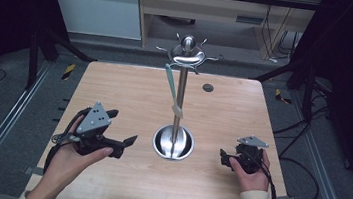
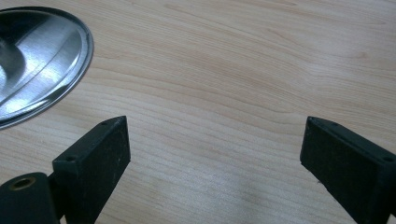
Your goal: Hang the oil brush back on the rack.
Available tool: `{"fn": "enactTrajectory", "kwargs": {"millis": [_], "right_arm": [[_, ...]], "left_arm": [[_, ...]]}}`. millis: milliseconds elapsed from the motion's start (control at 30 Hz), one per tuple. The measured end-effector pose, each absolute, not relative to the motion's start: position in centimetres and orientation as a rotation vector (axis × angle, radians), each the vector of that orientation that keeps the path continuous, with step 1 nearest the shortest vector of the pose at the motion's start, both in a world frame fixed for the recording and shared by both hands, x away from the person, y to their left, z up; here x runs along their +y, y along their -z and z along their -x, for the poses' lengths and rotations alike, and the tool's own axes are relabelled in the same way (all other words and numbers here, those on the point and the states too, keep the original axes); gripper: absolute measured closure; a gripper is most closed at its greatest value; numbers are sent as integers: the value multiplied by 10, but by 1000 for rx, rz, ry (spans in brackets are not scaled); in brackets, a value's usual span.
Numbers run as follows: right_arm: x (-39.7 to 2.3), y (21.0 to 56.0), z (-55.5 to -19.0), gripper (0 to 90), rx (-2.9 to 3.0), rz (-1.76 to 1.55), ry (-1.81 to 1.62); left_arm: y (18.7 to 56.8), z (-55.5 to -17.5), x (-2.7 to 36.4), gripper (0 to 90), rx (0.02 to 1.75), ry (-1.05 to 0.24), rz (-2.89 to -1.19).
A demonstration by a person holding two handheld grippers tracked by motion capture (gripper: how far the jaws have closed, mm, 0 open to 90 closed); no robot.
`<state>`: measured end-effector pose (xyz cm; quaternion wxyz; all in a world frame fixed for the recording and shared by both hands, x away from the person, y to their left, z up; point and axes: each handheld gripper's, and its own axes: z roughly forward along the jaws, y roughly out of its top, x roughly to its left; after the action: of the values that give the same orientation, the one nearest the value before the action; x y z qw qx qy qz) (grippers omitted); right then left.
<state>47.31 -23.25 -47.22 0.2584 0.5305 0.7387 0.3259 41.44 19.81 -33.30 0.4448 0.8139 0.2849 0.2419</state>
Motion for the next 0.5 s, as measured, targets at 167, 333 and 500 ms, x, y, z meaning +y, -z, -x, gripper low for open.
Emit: {"fn": "enactTrajectory", "kwargs": {"millis": [167,333,500], "right_arm": [[-233,473,-473,90,2003,-1438,-882],[-232,473,-473,90,2002,-1441,-884],[-232,473,-473,90,2003,-1443,-882]], "left_arm": [[355,-411,200,73,709,-584,-2063],[377,-406,200,65,708,-578,-2111],[404,-407,200,63,718,-568,-2178]]}}
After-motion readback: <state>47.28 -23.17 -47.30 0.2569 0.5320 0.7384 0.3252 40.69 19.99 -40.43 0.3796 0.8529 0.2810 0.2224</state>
